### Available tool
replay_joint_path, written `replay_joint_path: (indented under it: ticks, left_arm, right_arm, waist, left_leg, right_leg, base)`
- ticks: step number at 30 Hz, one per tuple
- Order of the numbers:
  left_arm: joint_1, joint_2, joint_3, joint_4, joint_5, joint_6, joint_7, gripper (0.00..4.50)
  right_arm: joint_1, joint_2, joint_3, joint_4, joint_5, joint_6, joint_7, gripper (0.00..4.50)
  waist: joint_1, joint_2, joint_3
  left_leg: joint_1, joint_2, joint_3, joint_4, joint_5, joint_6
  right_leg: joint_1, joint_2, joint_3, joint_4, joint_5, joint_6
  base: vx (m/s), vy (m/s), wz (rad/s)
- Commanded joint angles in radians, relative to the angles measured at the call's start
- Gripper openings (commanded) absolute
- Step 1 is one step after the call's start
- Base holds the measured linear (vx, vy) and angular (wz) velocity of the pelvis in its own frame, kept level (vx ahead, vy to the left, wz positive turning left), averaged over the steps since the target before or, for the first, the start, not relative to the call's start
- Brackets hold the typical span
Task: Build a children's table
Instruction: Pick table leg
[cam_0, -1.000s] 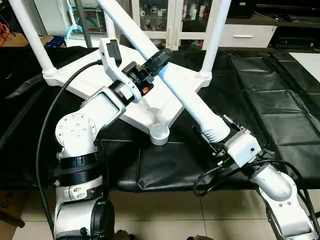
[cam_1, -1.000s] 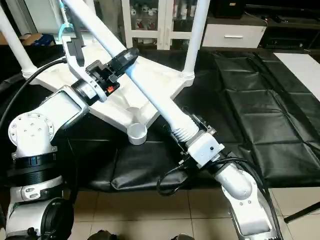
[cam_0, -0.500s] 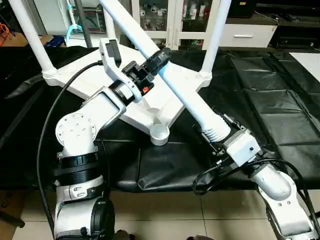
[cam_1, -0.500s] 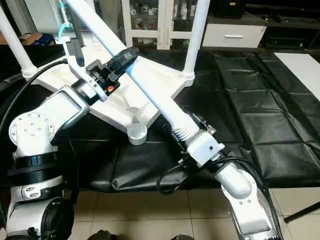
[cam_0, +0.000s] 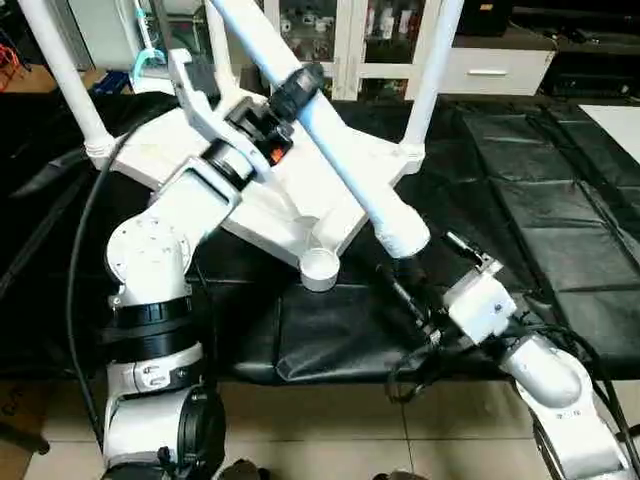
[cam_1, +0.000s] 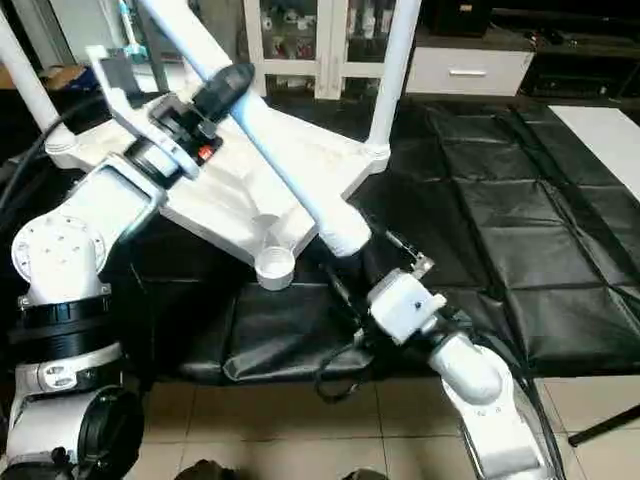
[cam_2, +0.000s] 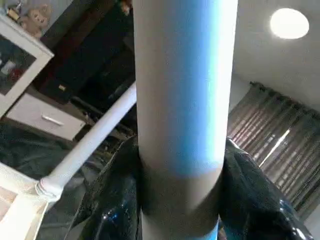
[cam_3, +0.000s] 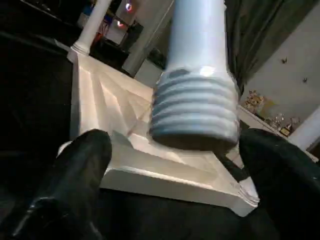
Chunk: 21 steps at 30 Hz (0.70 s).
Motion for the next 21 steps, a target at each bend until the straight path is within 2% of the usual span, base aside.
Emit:
replay_joint_path:
  ticks: [1,6,10,13,14,15,16,17,18,19,21]
  left_arm:
    - [-0.031,0.004,0.008,-0.015,-0.019,-0.019,-0.023,1.77]
    - [-0.038,0.018,0.016,-0.025,-0.059,-0.025,-0.08,1.77]
    - [-0.035,0.026,0.009,-0.034,-0.066,-0.02,-0.097,1.77]
    - [-0.031,0.031,0.004,-0.037,-0.073,-0.018,-0.112,1.77]
    - [-0.027,0.037,-0.005,-0.037,-0.071,-0.022,-0.121,1.77]
    - [-0.023,0.044,-0.013,-0.037,-0.062,-0.028,-0.13,1.77]
    - [-0.023,0.044,-0.013,-0.037,-0.062,-0.028,-0.13,1.77]
    - [-0.021,0.05,-0.022,-0.035,-0.044,-0.036,-0.133,1.77]
    - [-0.019,0.065,-0.048,-0.027,0.007,-0.053,-0.13,1.77]
    - [-0.016,0.081,-0.082,-0.017,0.069,-0.076,-0.13,1.77]
    - [-0.014,0.103,-0.132,-0.007,0.155,-0.109,-0.125,1.77]
  right_arm:
    - [0.015,0.005,-0.01,-0.015,-0.012,0.009,-0.018,4.5]
    - [0.067,0.037,-0.048,0.01,-0.025,0.078,-0.094,4.5]
    - [0.086,0.055,-0.084,0.026,0.004,0.097,-0.125,4.5]
    - [0.081,0.044,-0.113,0.017,0.064,0.069,-0.105,4.5]
    - [0.087,0.026,-0.122,-0.015,0.105,0.074,-0.071,4.5]
    - [0.096,0.012,-0.13,-0.05,0.156,0.088,-0.038,4.5]
    - [0.096,0.012,-0.13,-0.05,0.156,0.088,-0.038,4.5]
    - [0.106,0.001,-0.134,-0.083,0.195,0.107,-0.01,4.5]
    - [0.119,-0.019,-0.132,-0.129,0.221,0.124,0.021,4.5]
    - [0.126,-0.036,-0.129,-0.169,0.237,0.145,0.043,4.5]
    - [0.113,-0.048,-0.122,-0.213,0.251,0.187,0.058,4.5]
  waist:
    - [0.0,-0.016,-0.078]
    - [0.0,-0.015,-0.077]
    - [-0.003,-0.016,-0.074]
    - [-0.004,-0.017,-0.074]
    - [-0.003,-0.015,-0.074]
    - [-0.003,-0.016,-0.074]
    - [-0.002,-0.016,-0.074]
    - [-0.001,-0.016,-0.074]
    - [-0.001,-0.016,-0.074]
    - [-0.001,-0.012,-0.074]
    - [-0.001,-0.012,-0.076]
  left_leg:
    - [0.016,-0.003,0.003,-0.082,-0.313,0.024]
    - [0.021,-0.003,0.004,-0.083,-0.338,0.018]
    - [0.02,-0.004,0.003,-0.085,-0.364,0.011]
    - [0.021,-0.005,0.003,-0.084,-0.372,0.014]
    - [0.023,-0.005,0.003,-0.084,-0.375,0.017]
    - [0.021,-0.004,0.002,-0.084,-0.371,0.019]
    - [0.022,-0.003,0.002,-0.084,-0.372,0.022]
    - [0.018,-0.003,0.001,-0.085,-0.364,0.025]
    - [0.018,-0.003,0.001,-0.085,-0.364,0.025]
    - [0.019,-0.001,0.0,-0.086,-0.363,0.026]
    - [0.017,0.0,-0.002,-0.087,-0.342,0.023]
  right_leg:
    - [0.044,-0.016,0.014,-0.082,-0.357,-0.113]
    - [0.038,-0.015,0.014,-0.085,-0.379,-0.119]
    - [0.039,-0.015,0.012,-0.088,-0.41,-0.097]
    - [0.037,-0.016,0.011,-0.093,-0.446,-0.076]
    - [0.037,-0.015,0.01,-0.093,-0.449,-0.074]
    - [0.038,-0.014,0.011,-0.094,-0.44,-0.072]
    - [0.037,-0.014,0.012,-0.094,-0.436,-0.071]
    - [0.041,-0.014,0.011,-0.092,-0.426,-0.072]
    - [0.041,-0.014,0.011,-0.092,-0.426,-0.072]
    - [0.04,-0.014,0.013,-0.092,-0.42,-0.067]
    - [0.043,-0.015,0.015,-0.09,-0.407,-0.06]
  base:
    - [0.0,0.0,0.0]
    - [0.0,0.0,0.0]
    - [0.0,0.0,0.0]
    - [0.0,0.0,0.0]
    - [0.0,0.0,0.0]
    - [0.0,0.0,0.0]
    - [0.0,0.0,0.0]
    - [0.0,0.0,0.0]
    - [0.0,0.0,0.0]
    - [0.0,0.0,0.0]
    - [0.0,0.0,0.0]
